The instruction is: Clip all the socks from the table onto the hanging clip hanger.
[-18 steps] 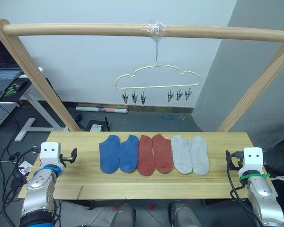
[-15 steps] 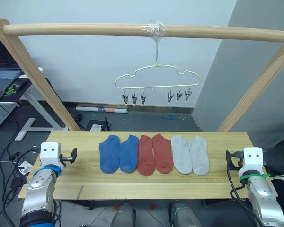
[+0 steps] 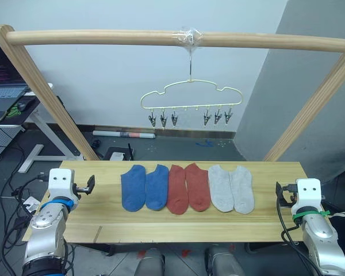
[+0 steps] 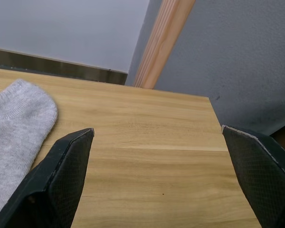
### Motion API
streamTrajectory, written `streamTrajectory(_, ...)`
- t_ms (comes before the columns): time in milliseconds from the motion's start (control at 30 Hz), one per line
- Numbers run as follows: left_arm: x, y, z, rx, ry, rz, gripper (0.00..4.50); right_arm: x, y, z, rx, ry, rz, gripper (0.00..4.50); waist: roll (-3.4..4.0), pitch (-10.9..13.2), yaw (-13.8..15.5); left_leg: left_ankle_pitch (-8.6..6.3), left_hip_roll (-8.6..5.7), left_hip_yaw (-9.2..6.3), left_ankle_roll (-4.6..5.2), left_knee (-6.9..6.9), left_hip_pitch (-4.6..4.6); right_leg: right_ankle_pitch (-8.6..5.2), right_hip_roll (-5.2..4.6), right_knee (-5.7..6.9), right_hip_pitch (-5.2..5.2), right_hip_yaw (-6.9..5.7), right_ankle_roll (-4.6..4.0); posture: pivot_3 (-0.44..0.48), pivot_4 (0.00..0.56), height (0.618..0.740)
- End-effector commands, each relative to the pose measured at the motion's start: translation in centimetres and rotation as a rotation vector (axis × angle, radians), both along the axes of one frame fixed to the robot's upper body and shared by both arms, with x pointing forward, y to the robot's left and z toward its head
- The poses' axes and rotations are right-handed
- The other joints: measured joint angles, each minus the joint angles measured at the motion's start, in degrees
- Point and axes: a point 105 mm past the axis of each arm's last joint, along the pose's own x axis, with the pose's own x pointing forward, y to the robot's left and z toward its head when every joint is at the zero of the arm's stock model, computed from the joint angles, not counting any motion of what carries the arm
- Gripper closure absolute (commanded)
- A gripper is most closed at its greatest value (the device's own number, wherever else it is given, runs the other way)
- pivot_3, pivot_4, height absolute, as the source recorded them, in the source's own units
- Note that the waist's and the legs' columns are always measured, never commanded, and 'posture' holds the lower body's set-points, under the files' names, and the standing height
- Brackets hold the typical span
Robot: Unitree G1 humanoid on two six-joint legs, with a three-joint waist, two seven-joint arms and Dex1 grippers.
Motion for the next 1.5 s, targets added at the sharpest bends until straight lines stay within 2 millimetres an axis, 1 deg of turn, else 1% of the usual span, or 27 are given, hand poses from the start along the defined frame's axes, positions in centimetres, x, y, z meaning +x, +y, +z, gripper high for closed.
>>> streamTrajectory(33,0.1,-0.5,2.5,-0.007,-0.089,-0.015,0.03,0.3,-0.2,1.8,-0.042,-0.057,0.017,0.00,0.01,0.0,-0.1,0.00,0.00,0.00,0.00,0.00,0.00,0.00,0.00,0.00,0.00,0.00,0.00,0.061,0.124,0.740)
streamTrajectory(67,0.1,-1.2,3.2,-0.020,-0.114,-0.036,0.03,0.3,0.0,2.0,-0.042,-0.061,0.029,0.00,0.01,0.0,-0.1,0.00,0.00,0.00,0.00,0.00,-0.01,0.00,0.00,-0.01,0.00,0.01,0.00,0.061,0.127,0.740)
streamTrajectory(133,0.0,-2.1,3.9,-0.035,-0.136,-0.058,0.03,0.4,0.3,2.2,-0.041,-0.065,0.040,0.00,0.02,0.0,-0.1,0.00,0.00,0.00,0.00,0.00,-0.01,0.00,-0.01,-0.01,0.00,0.01,0.00,0.061,0.127,0.740)
streamTrajectory(267,0.0,-4.9,5.9,-0.030,-0.208,-0.156,0.03,0.9,1.5,2.9,-0.045,-0.075,0.106,0.00,0.02,0.0,0.0,0.00,0.01,0.00,0.00,0.01,0.00,0.00,0.00,0.01,0.00,0.01,0.00,0.061,0.127,0.740)
streamTrajectory(300,0.0,-5.3,6.2,-0.036,-0.220,-0.167,0.03,1.0,1.8,3.1,-0.044,-0.077,0.120,0.00,0.03,0.0,0.0,0.00,0.00,0.00,0.00,0.01,0.00,0.00,0.00,0.01,0.00,0.01,0.00,0.066,0.137,0.740)
streamTrajectory(367,0.1,-6.3,7.0,-0.036,-0.249,-0.187,0.43,1.4,2.8,3.8,-0.043,-0.083,0.177,0.00,0.05,0.0,0.0,0.00,0.00,0.00,0.00,0.02,0.00,0.00,0.00,0.00,0.00,0.02,0.00,0.066,0.137,0.740)
streamTrajectory(433,0.5,-8.7,7.8,-0.010,-0.275,-0.255,0.96,2.0,4.7,4.6,-0.018,-0.085,0.285,0.00,0.07,0.0,0.0,0.00,0.00,0.01,0.00,0.02,0.00,0.00,0.00,0.00,0.00,0.02,0.01,0.062,0.139,0.740)
streamTrajectory(500,0.9,-10.4,8.5,-0.011,-0.300,-0.290,1.50,2.3,5.8,5.1,-0.004,-0.082,0.360,0.00,0.09,0.1,0.0,0.00,0.00,0.02,0.00,0.03,-0.01,0.00,0.00,-0.01,0.00,0.04,0.01,0.062,0.139,0.740)
streamTrajectory(567,1.5,-11.8,9.3,-0.030,-0.330,-0.309,1.50,2.6,7.6,5.9,0.002,-0.078,0.478,0.00,0.08,0.1,0.0,0.00,-0.01,0.00,0.00,0.05,-0.01,0.00,0.00,-0.02,0.03,0.03,0.01,0.056,0.140,0.740)
streamTrajectory(633,1.9,-12.8,9.8,-0.052,-0.351,-0.315,1.50,2.5,9.1,6.5,0.002,-0.070,0.573,0.00,0.09,0.1,0.0,0.00,-0.01,-0.03,0.00,0.05,-0.02,0.00,0.01,-0.01,0.03,0.02,0.01,0.056,0.140,0.740)
streamTrajectory(667,2.1,-13.1,10.0,-0.062,-0.356,-0.315,1.50,2.6,9.5,6.7,0.003,-0.069,0.599,0.00,0.09,0.1,0.0,0.00,-0.01,-0.04,0.00,0.04,-0.01,0.00,0.02,-0.01,0.03,0.01,0.01,0.047,0.139,0.740)
streamTrajectory(767,2.6,-14.8,10.3,-0.089,-0.368,-0.343,1.50,2.8,11.3,8.1,0.041,-0.073,0.697,0.00,0.09,0.1,-0.1,0.00,-0.02,-0.03,0.00,0.03,-0.05,-0.01,0.03,-0.07,0.03,0.03,0.01,0.035,0.141,0.740)
streamTrajectory(867,3.6,-16.3,10.8,-0.121,-0.408,-0.314,1.50,2.8,14.0,10.4,0.104,-0.107,0.849,0.00,0.04,0.1,-0.1,0.00,-0.04,-0.03,0.00,0.05,-0.06,0.00,0.02,-0.07,0.03,0.04,0.03,0.029,0.144,0.740)
streamTrajectory(933,4.4,-17.3,11.1,-0.151,-0.426,-0.307,1.50,2.7,15.7,12.3,0.115,-0.142,0.946,0.00,0.03,0.1,-0.1,0.00,-0.03,-0.07,0.00,0.06,-0.05,0.01,0.04,-0.05,0.04,0.02,0.04,0.019,0.146,0.740)
streamTrajectory(1033,5.4,-18.2,11.4,-0.169,-0.440,-0.308,1.50,2.8,17.2,13.8,0.119,-0.165,1.020,0.00,0.00,0.2,-0.3,0.00,-0.03,-0.08,0.01,0.09,-0.05,0.03,0.07,-0.06,0.04,0.01,0.07,0.011,0.149,0.740)
streamTrajectory(1100,6.6,-18.5,11.8,-0.166,-0.458,-0.300,1.50,2.8,18.5,14.5,0.134,-0.169,1.079,0.00,-0.06,0.2,-0.6,0.00,-0.03,-0.07,0.00,0.08,-0.06,0.03,0.07,-0.08,0.06,0.01,0.07,0.004,0.155,0.740)
streamTrajectory(1167,7.4,-18.7,12.0,-0.159,-0.468,-0.289,1.50,2.7,19.3,14.9,0.146,-0.170,1.118,0.00,-0.06,0.3,-0.6,0.00,-0.04,-0.08,0.00,0.08,-0.09,0.03,0.07,-0.11,0.06,0.01,0.07,0.004,0.155,0.740)
streamTrajectory(1267,8.3,-18.7,12.1,-0.149,-0.477,-0.266,1.50,2.7,19.8,15.3,0.157,-0.173,1.142,0.00,-0.07,0.3,-0.8,0.00,-0.04,-0.08,0.00,0.07,-0.12,0.04,0.06,-0.15,0.05,0.01,0.09,-0.005,0.158,0.740)
streamTrajectory(1367,9.4,-19.0,12.1,-0.142,-0.484,-0.258,1.50,2.5,20.3,15.7,0.165,-0.178,1.170,0.00,-0.13,0.5,-0.9,-0.01,-0.06,-0.11,0.00,0.06,-0.14,0.16,0.06,-0.16,0.05,0.00,0.30,-0.013,0.165,0.740)
streamTrajectory(1500,10.4,-19.6,11.8,-0.151,-0.485,-0.263,1.50,2.5,20.8,16.1,0.137,-0.187,1.188,0.00,-0.19,0.7,-1.3,-0.01,-0.05,-0.09,0.00,0.07,-0.13,0.15,0.06,-0.15,0.04,0.01,0.28,-0.020,0.170,0.740)
